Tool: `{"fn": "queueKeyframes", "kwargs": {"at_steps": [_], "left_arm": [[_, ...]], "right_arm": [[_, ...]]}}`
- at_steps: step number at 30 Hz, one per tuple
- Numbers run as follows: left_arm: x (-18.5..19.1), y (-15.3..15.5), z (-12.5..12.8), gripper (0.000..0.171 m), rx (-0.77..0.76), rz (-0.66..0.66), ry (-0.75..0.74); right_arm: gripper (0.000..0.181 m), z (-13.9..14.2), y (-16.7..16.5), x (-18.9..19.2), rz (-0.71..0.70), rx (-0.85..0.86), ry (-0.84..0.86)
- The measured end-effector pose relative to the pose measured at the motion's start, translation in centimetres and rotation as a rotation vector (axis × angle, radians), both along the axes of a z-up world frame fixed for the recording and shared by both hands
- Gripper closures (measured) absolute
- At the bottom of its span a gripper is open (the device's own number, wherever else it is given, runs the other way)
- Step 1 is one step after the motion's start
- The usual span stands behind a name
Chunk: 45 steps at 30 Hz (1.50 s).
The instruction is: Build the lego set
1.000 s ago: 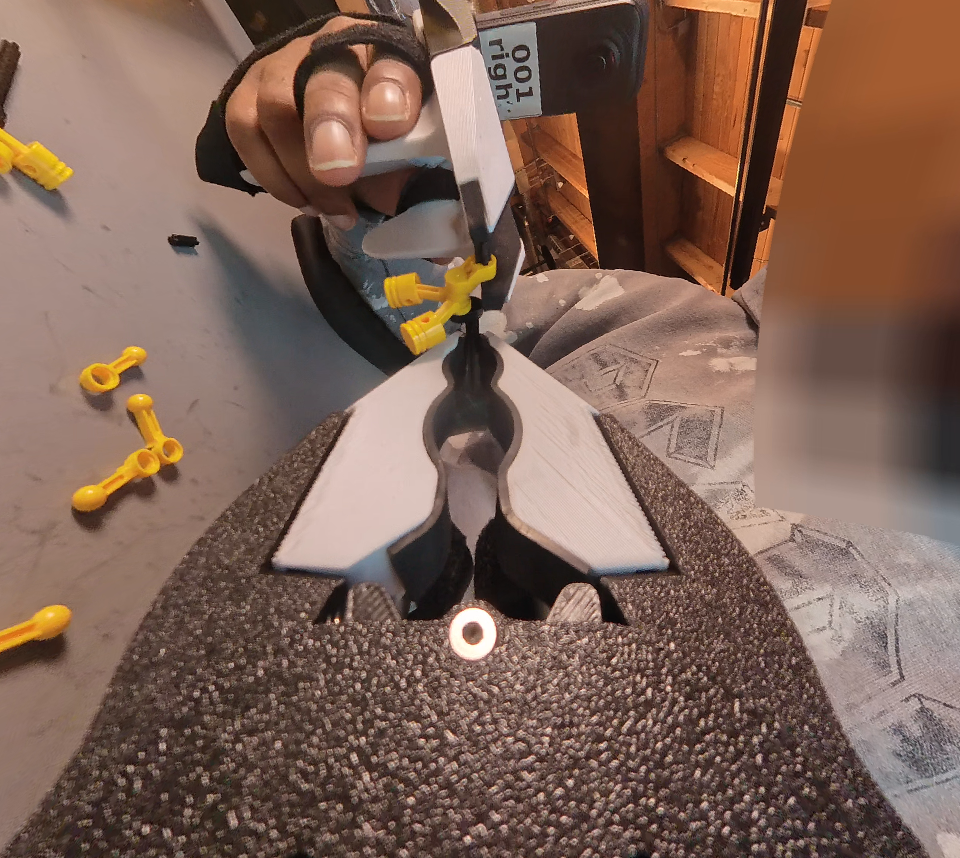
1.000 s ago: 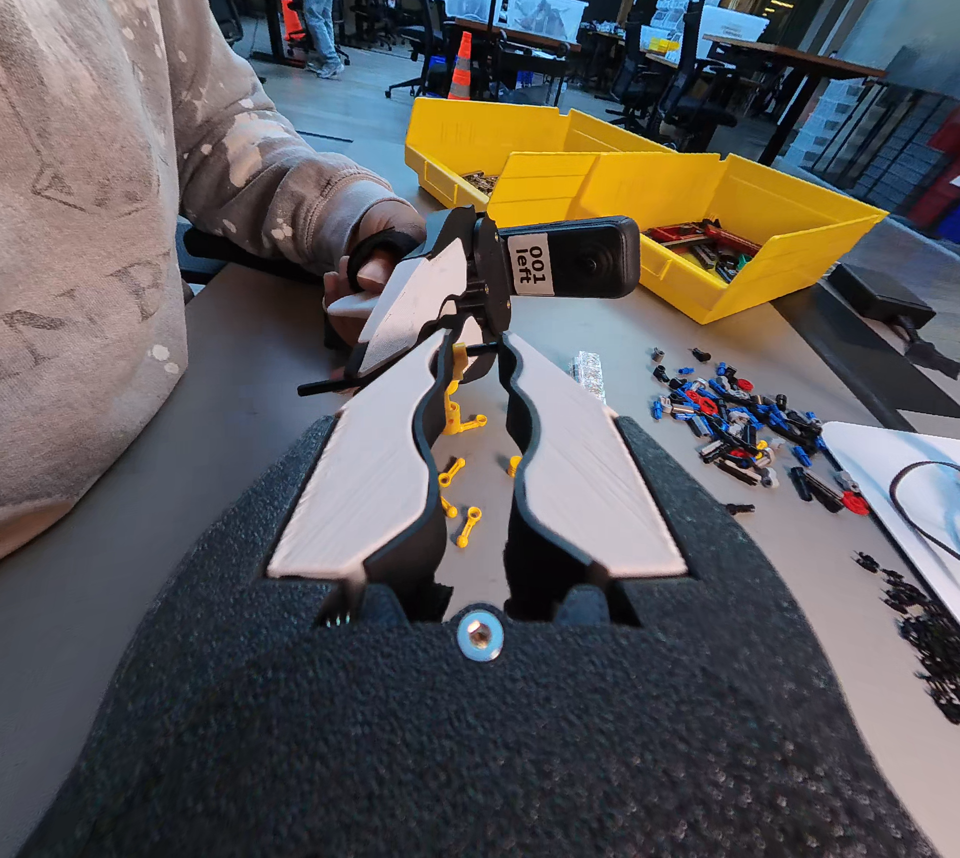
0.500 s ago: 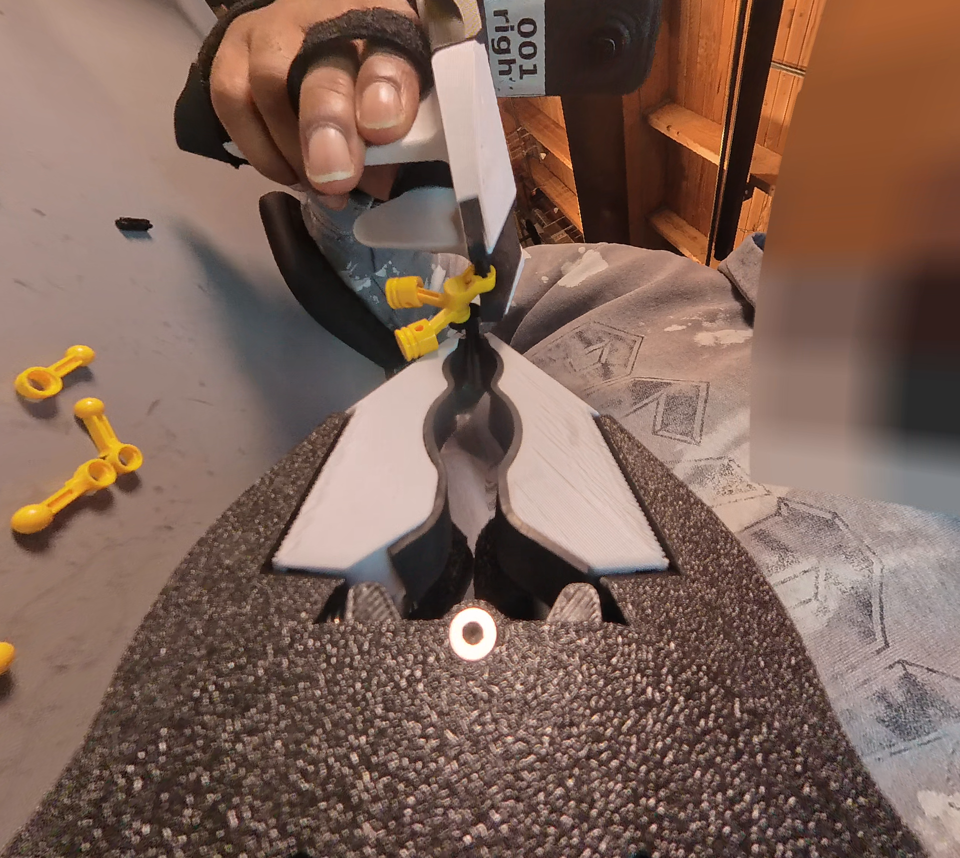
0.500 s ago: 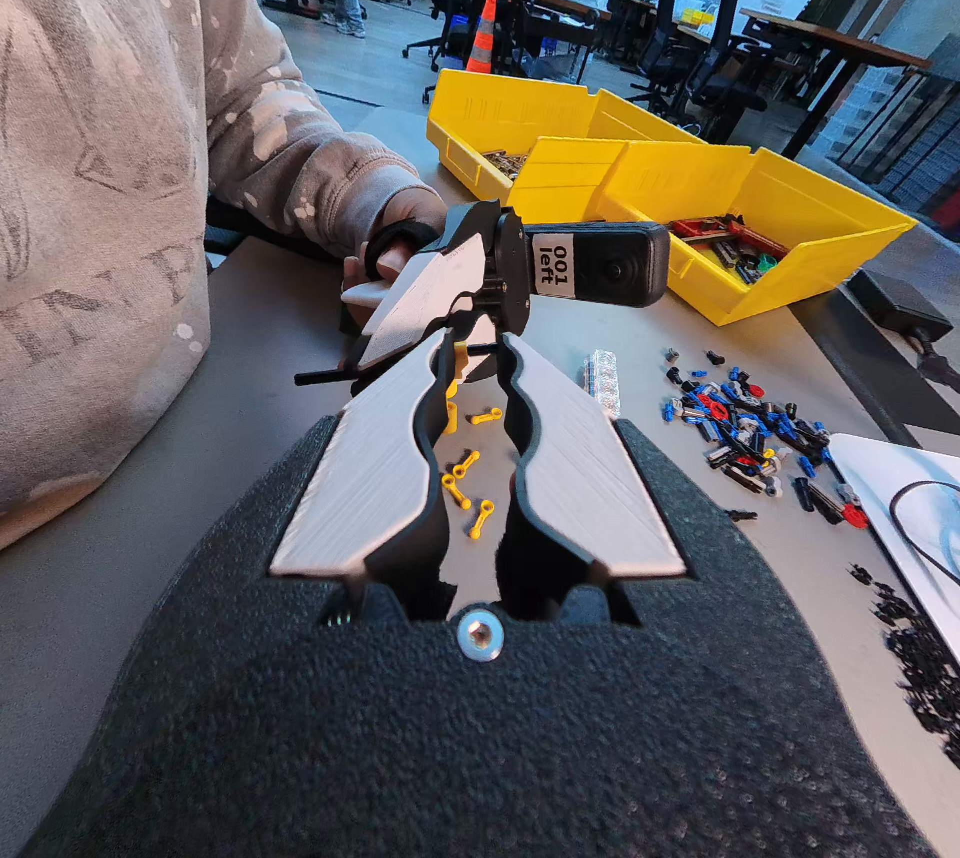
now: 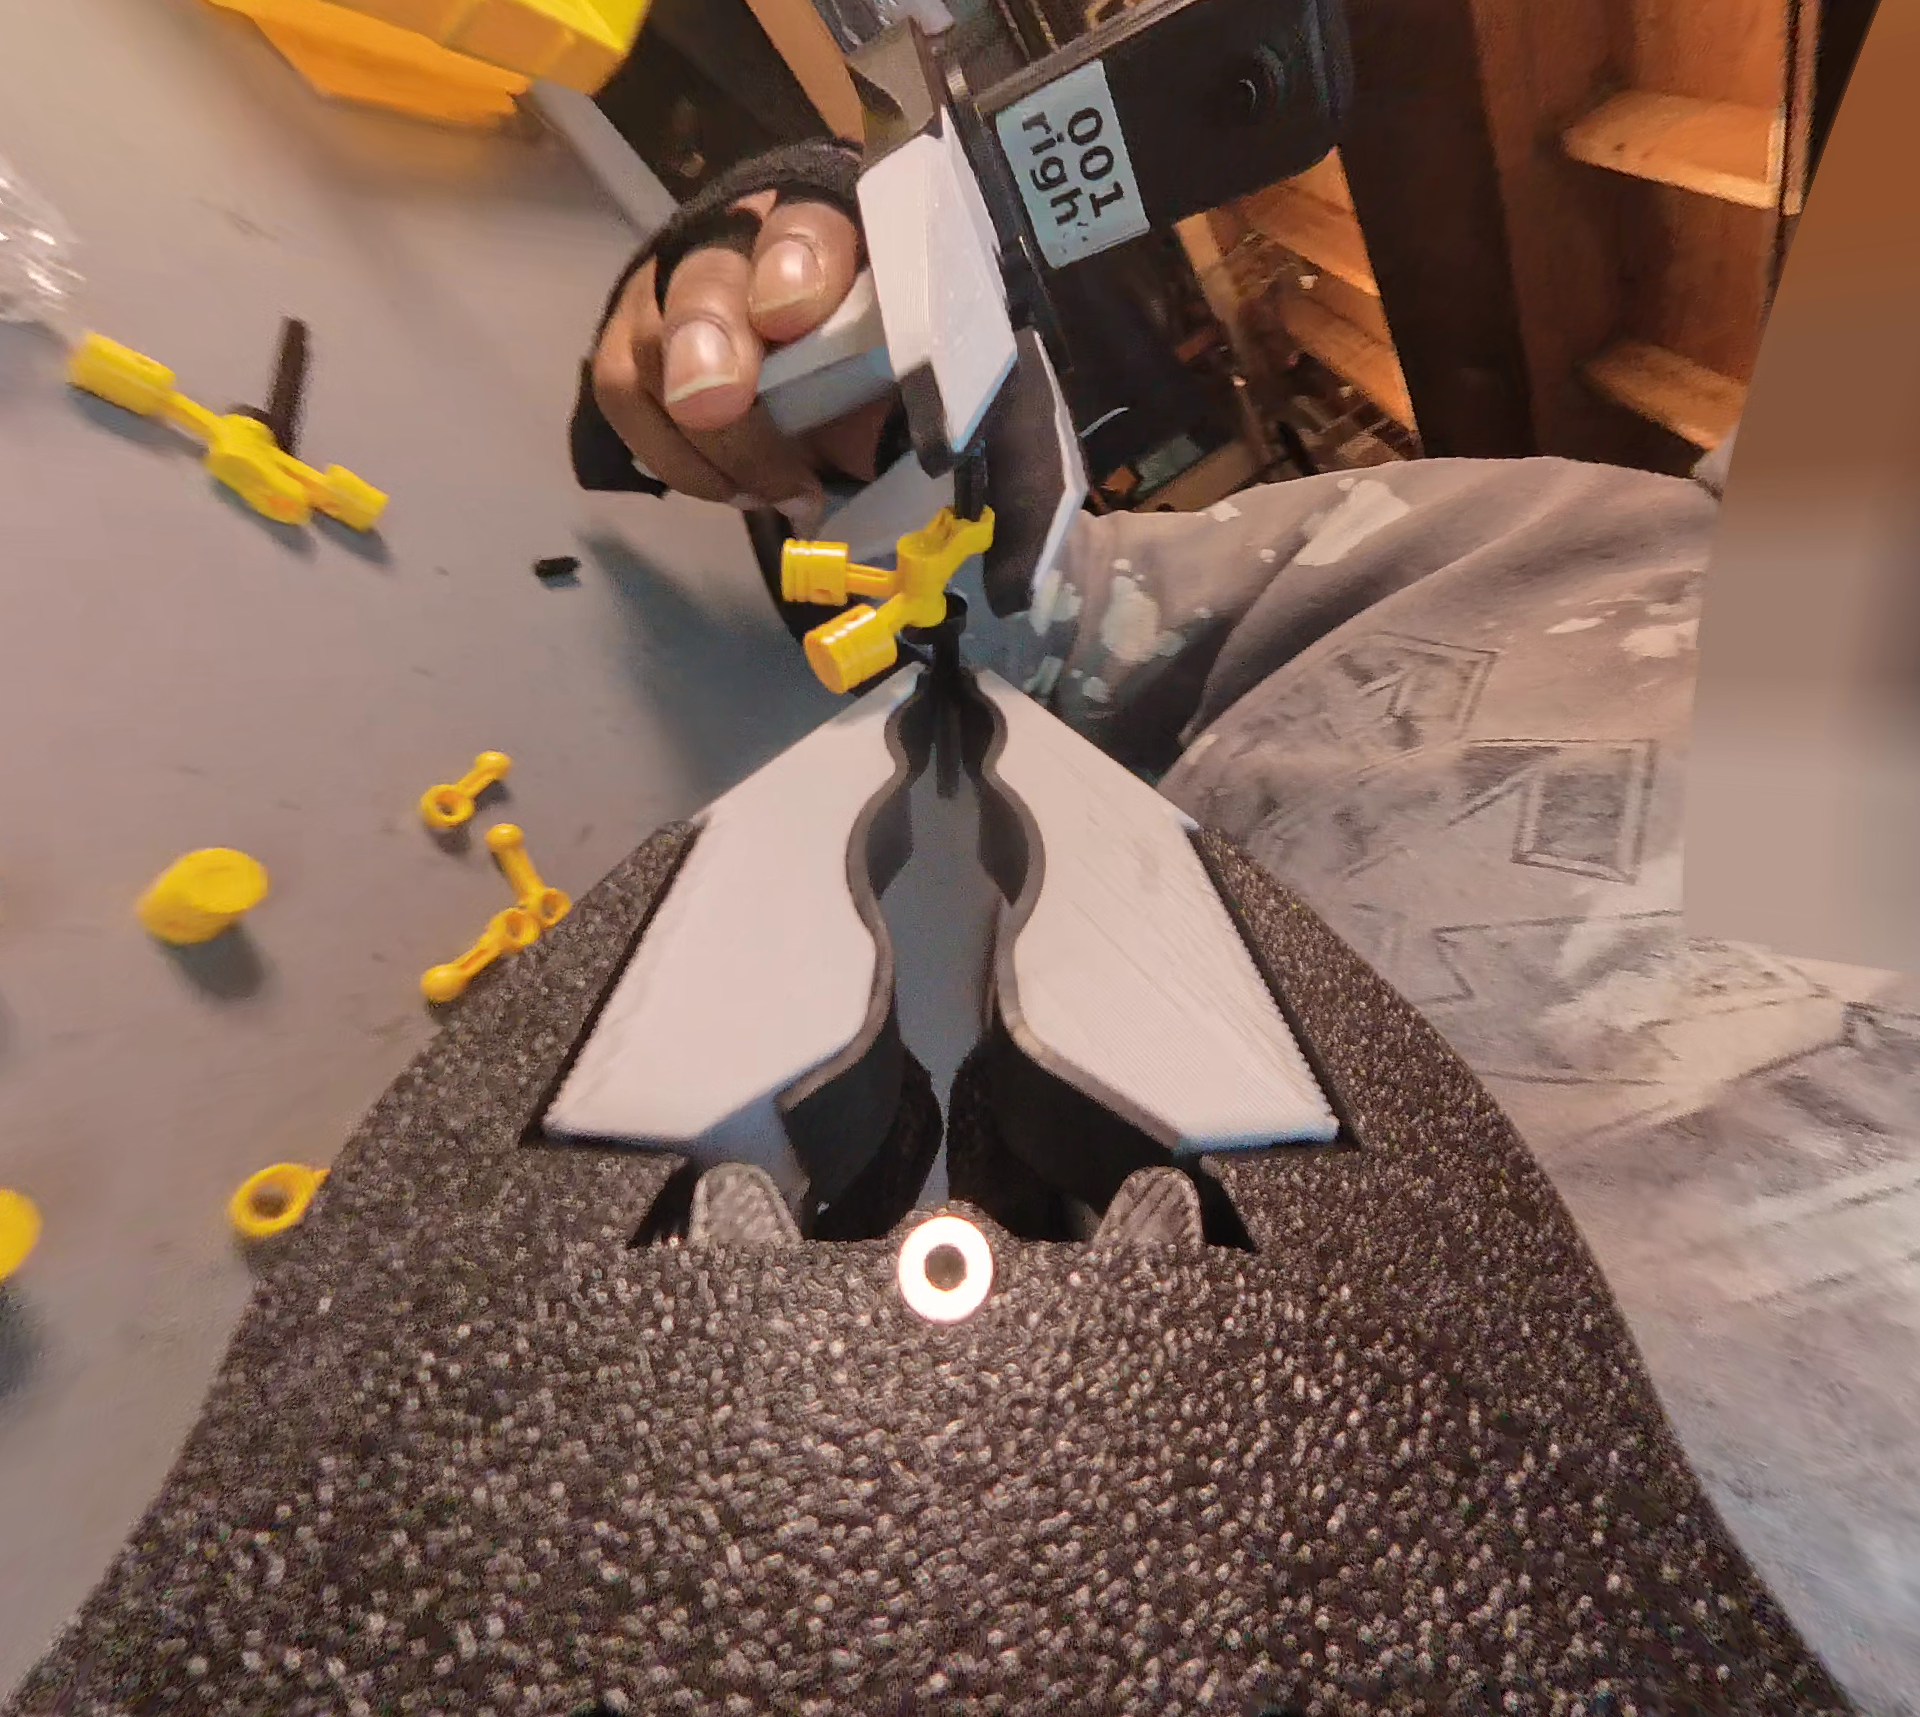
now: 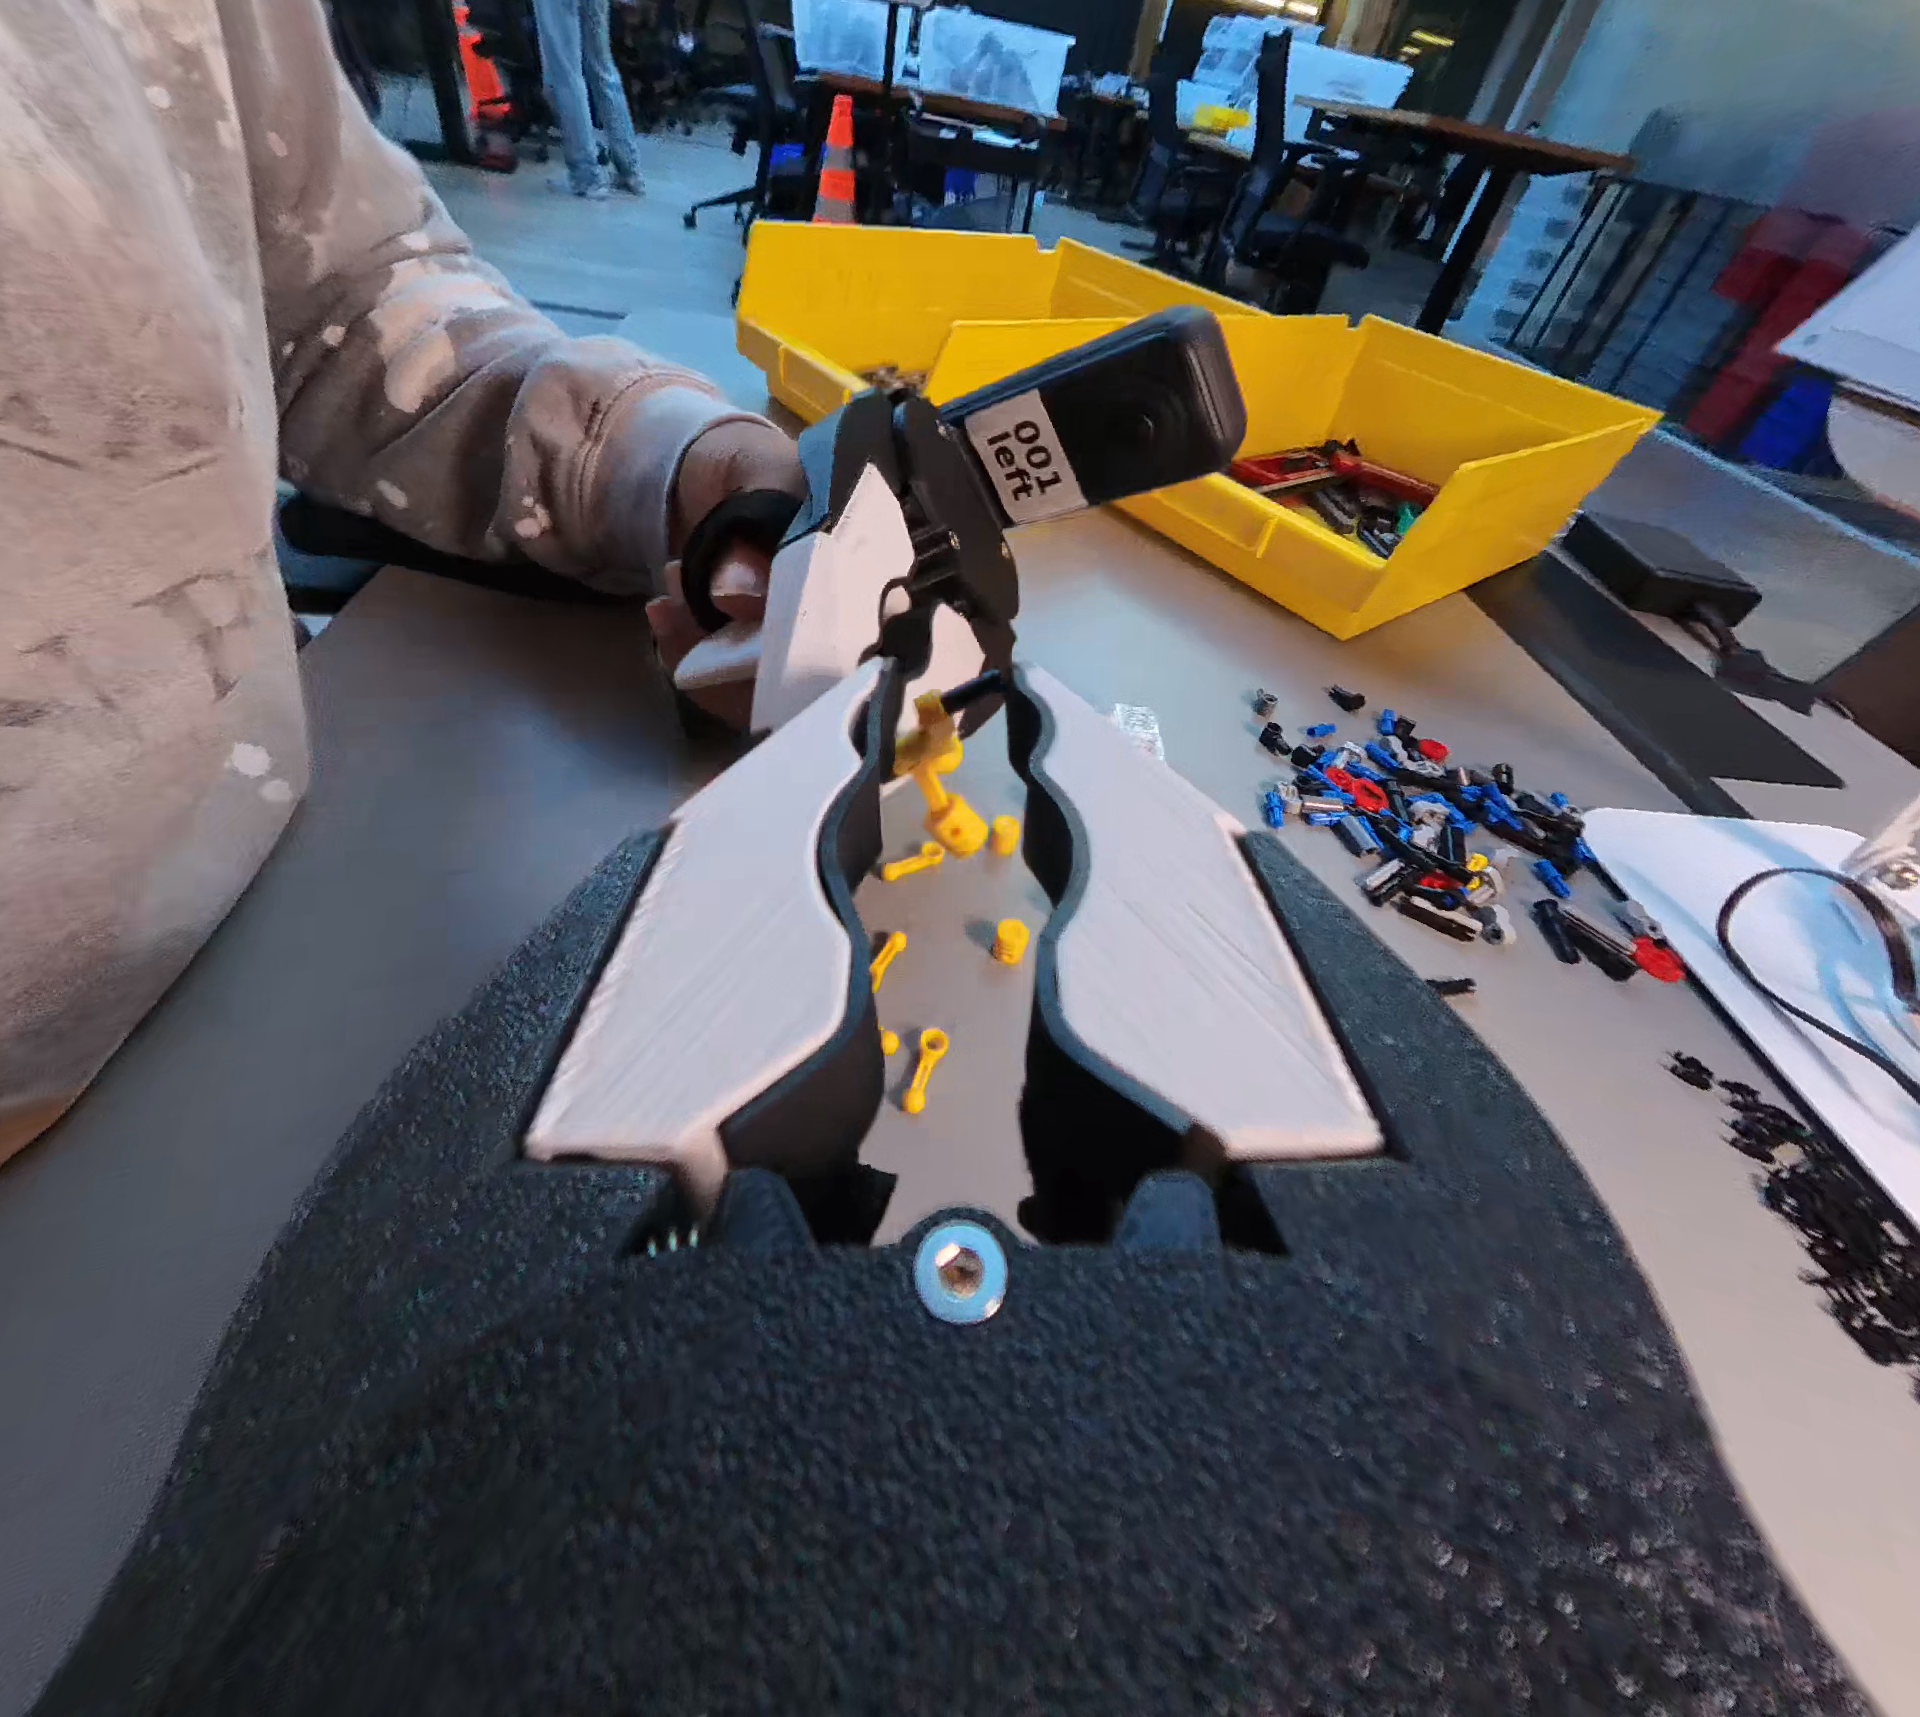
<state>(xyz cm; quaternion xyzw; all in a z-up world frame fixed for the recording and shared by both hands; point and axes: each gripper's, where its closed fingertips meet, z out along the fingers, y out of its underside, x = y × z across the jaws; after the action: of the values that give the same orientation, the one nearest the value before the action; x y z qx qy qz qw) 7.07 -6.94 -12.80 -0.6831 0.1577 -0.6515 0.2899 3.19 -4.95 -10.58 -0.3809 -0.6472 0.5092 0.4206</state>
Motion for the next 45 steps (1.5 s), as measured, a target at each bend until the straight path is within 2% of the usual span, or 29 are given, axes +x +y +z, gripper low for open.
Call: {"fn": "queueKeyframes", "kwargs": {"at_steps": [1, 3, 7, 12, 15, 21, 25, 29, 32, 36, 41, 44, 45], "left_arm": [[-0.4, 0.5, -0.1, 0.167, 0.024, 0.04, 0.03], [-1.2, 1.4, -0.1, 0.167, 0.084, 0.115, 0.086], [-2.8, 3.2, -0.2, 0.167, 0.205, 0.285, 0.235], [-4.1, 4.6, -0.2, 0.167, 0.308, 0.44, 0.365], [-4.1, 4.7, -0.3, 0.167, 0.426, 0.473, 0.475], [-4.4, 4.9, 0.0, 0.168, 0.592, 0.503, 0.585], [-4.2, 4.7, 0.0, 0.167, 0.622, 0.487, 0.587], [-6.5, 5.3, 0.5, 0.156, 0.563, 0.531, 0.55], [-8.8, 6.0, 0.1, 0.15, 0.533, 0.561, 0.575], [-10.7, 6.7, -1.2, 0.146, 0.526, 0.577, 0.677], [-10.2, 6.9, -2.9, 0.145, 0.518, 0.54, 0.743], [-9.7, 6.9, -3.6, 0.144, 0.526, 0.511, 0.784], [-9.6, 6.8, -3.7, 0.144, 0.533, 0.503, 0.792]], "right_arm": [[0.149, -0.2, 0.3, -0.1, -0.011, -0.024, -0.003], [0.144, -0.5, 1.3, -0.3, -0.05, -0.071, -0.017], [0.152, -0.2, 2.5, -0.6, -0.123, -0.154, -0.005], [0.158, 0.0, 2.8, -2.0, -0.214, -0.161, -0.015], [0.16, -0.2, 2.2, -2.9, -0.238, -0.194, -0.019], [0.171, -0.2, 2.2, -3.0, -0.259, -0.176, -0.006], [0.173, -0.1, 2.4, -2.5, -0.266, -0.112, 0.002], [0.174, 0.7, 5.9, -0.6, -0.406, 0.049, -0.001], [0.174, -2.3, 7.6, 1.4, -0.415, 0.238, -0.188], [0.174, -7.7, 6.6, 4.2, -0.277, 0.44, -0.477], [0.173, -10.2, 5.6, 4.5, -0.223, 0.563, -0.581], [0.173, -11.0, 5.1, 4.6, -0.188, 0.553, -0.591], [0.166, -10.8, 5.1, 4.5, -0.185, 0.533, -0.58]]}}
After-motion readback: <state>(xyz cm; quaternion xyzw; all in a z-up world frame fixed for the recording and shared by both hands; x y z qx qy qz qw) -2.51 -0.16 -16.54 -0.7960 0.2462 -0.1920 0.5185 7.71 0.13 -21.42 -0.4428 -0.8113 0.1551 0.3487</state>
